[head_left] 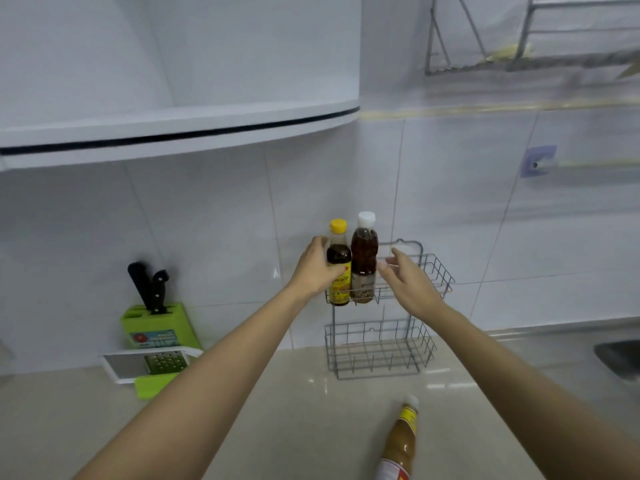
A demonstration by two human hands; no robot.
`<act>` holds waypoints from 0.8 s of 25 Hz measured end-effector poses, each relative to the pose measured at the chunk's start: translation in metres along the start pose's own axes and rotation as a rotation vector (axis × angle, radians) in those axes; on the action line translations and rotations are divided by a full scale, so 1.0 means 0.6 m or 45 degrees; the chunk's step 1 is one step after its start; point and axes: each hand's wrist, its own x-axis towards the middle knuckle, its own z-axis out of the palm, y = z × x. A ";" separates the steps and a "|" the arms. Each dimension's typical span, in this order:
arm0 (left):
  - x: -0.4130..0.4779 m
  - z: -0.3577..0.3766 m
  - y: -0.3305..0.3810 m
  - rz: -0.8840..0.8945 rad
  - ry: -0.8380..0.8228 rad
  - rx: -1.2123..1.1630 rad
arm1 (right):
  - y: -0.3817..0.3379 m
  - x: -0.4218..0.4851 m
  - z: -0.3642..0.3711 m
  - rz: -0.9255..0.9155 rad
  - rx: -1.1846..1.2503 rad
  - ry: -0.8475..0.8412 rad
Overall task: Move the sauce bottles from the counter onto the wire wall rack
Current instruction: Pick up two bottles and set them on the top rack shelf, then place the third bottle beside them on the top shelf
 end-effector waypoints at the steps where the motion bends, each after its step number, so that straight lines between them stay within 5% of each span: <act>1: -0.004 0.002 -0.010 -0.045 -0.032 0.053 | 0.022 -0.019 -0.002 -0.028 -0.070 0.166; 4: -0.014 0.012 -0.046 -0.196 -0.156 0.193 | 0.097 -0.077 0.012 -0.018 -0.226 0.283; 10: -0.011 0.038 -0.055 -0.244 -0.247 0.116 | 0.204 -0.136 0.090 0.690 -0.719 -0.633; 20: -0.015 0.048 -0.064 -0.085 -0.247 -0.204 | 0.246 -0.157 0.150 1.004 -0.357 -0.591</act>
